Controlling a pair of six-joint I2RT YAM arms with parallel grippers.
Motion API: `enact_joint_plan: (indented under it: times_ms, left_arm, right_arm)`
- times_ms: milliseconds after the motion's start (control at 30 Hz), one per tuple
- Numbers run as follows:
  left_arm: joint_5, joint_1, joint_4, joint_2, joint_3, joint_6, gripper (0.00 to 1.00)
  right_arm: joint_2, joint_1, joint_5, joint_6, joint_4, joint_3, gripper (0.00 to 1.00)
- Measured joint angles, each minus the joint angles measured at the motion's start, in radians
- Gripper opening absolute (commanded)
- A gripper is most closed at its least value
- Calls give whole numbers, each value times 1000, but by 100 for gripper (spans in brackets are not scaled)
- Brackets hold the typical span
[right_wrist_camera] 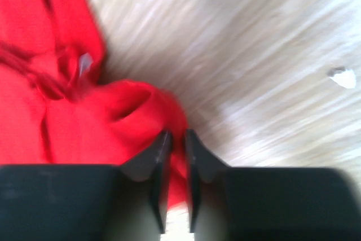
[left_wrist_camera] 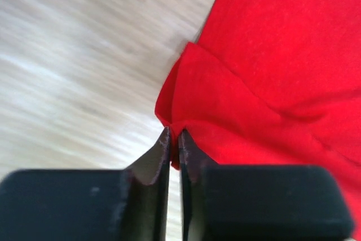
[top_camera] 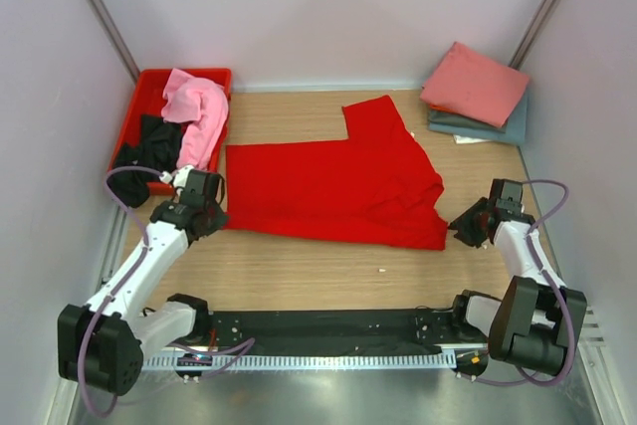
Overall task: Fold and stack the t-shirts
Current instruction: Fold the tshirt
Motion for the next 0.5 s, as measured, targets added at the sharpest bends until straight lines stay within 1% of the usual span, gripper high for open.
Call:
enact_joint_plan:
  times_ms: [33,67,100,133,233,300,367,500]
  left_arm:
    - [-8,1,-24,-11,3,1,19]
    - [-18,5,-57,-21,15,2,45]
    - [-27,11,-91,-29,36,7,54]
    - [-31,16,-110,-36,57,10,60]
    - [-36,24,-151,-65,140,15,61]
    - [-32,24,-159,-97,176,27,61]
    - [-16,24,-160,-133,182,34,62]
    - [21,24,-144,-180,138,46,61]
  right_arm:
    - [0,-1,12,3,-3,-5,71]
    - [1,-3,30,7,-8,-5,82]
    - [3,-7,45,3,-10,-4,90]
    - [3,-10,60,3,-11,-1,96]
    - [5,-10,92,4,-21,24,97]
    - [-1,-10,101,3,-24,53,96]
    - [-32,-10,95,-11,-20,75,90]
    - [-123,23,35,-42,-8,99,84]
